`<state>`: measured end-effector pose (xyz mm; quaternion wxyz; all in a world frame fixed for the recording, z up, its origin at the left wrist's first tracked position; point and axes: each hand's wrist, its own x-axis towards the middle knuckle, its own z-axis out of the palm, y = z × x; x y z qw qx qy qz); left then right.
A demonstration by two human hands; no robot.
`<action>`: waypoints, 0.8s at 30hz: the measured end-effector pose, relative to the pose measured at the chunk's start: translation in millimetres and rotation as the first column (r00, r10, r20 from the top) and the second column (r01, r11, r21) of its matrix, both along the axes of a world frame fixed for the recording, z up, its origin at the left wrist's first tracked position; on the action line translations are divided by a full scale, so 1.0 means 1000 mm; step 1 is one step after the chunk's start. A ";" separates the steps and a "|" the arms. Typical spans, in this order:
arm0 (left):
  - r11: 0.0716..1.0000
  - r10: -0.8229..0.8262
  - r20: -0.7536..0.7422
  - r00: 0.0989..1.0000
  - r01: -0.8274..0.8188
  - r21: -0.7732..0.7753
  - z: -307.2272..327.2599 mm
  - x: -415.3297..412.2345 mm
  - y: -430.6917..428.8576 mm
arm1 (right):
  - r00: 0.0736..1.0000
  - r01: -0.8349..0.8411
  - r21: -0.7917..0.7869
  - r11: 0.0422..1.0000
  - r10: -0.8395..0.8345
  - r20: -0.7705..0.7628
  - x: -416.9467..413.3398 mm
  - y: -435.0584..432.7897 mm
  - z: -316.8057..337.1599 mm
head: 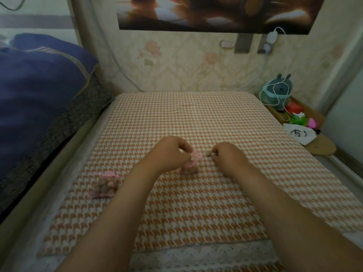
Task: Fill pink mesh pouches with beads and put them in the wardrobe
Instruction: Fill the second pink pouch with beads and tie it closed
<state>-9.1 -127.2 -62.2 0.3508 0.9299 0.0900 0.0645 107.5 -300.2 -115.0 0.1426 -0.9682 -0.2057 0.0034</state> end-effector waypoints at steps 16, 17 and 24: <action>0.998 -0.056 0.053 0.997 0.056 0.002 0.000 -0.008 -0.001 | 0.945 -0.304 0.294 0.906 0.247 0.216 -0.065 0.017 0.054; 0.998 -0.060 0.061 0.996 0.060 0.002 -0.001 -0.009 0.000 | 0.939 -0.314 0.267 0.911 0.257 0.228 -0.066 0.017 0.053; 0.997 -0.061 0.037 0.997 0.063 -0.050 -0.007 -0.006 0.008 | 0.932 -0.331 0.184 0.926 0.290 0.217 -0.056 0.019 0.055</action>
